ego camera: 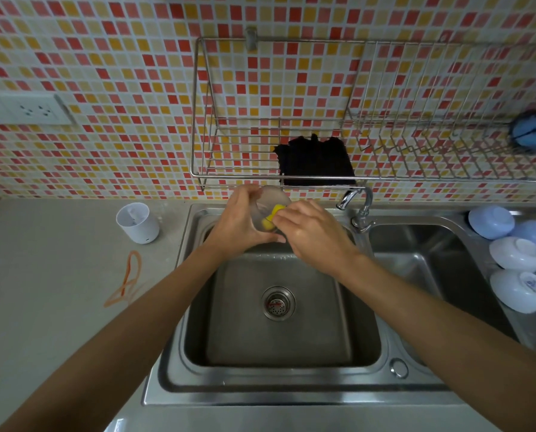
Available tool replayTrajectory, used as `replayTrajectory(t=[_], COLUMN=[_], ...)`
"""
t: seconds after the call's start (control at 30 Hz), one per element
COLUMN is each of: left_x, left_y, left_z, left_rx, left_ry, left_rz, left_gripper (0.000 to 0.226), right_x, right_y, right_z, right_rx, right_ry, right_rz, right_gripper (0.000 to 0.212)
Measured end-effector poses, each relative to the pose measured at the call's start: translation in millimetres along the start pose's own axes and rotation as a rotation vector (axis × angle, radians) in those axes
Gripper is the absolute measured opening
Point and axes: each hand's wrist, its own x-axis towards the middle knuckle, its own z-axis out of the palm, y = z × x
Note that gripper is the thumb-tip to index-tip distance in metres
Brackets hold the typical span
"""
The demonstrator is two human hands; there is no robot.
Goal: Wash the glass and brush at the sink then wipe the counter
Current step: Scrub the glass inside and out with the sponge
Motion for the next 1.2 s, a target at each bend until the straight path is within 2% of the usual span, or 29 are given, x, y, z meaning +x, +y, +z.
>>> replayTrajectory(t=[0.17, 0.23, 0.33, 0.4, 0.47, 0.53, 0.6, 0.73, 0.87, 0.93, 0.97, 1.03, 1.1, 1.2], left_x=[0, -1, -4, -6, -9, -9, -5, 2, 0, -4, -5, -5, -2, 0], left_y=[-2, -4, -12, -16, -16, -13, -11, -9, -10, -10, -9, -8, -4, 1], left_z=[3, 3, 4, 5, 6, 6, 5, -1, -1, 0, 0, 1, 1, -1], left_rx=[0.106, 0.14, 0.238, 0.226, 0.203, 0.157, 0.116, 0.107, 0.095, 0.069, 0.052, 0.022, -0.032, -0.095], left_ry=[0.052, 0.041, -0.051, -0.133, -0.188, -0.197, -0.204, -0.235, -0.264, -0.277, -0.281, -0.288, -0.284, -0.275], left_rz=[0.055, 0.102, 0.125, 0.152, 0.159, 0.161, 0.166, 0.167, 0.151, 0.128, 0.116, 0.091, 0.069, 0.044], left_gripper=[0.086, 0.082, 0.081, 0.083, 0.083, 0.084, 0.084, 0.085, 0.083, 0.085, 0.086, 0.086, 0.085, 0.084], right_x=[-3, -2, -7, -11, -11, -9, -8, -11, -4, -3, -3, -2, 0, -2], right_y=[0, 5, 9, 12, 16, 19, 20, 10, 7, 13, 18, 26, 29, 30], right_z=[5, 2, -1, -1, -1, 0, 4, 13, 0, -5, -6, -10, -14, -16], right_rx=[0.126, 0.205, 0.305, 0.226, 0.042, -0.123, -0.151, -0.008, 0.376, 0.427, 0.371, 0.109, -0.126, -0.186], right_ry=[-0.025, -0.106, -0.281, -0.378, -0.421, -0.386, -0.291, -0.27, -0.416, -0.475, -0.476, -0.461, -0.374, -0.2], right_rz=[0.082, 0.045, 0.03, 0.005, -0.078, -0.141, -0.115, -0.006, 0.176, 0.177, 0.13, -0.018, -0.155, -0.257], right_gripper=[0.017, 0.014, 0.026, 0.033, 0.032, 0.023, 0.02, 0.026, 0.028, 0.03, 0.03, 0.027, 0.022, 0.024])
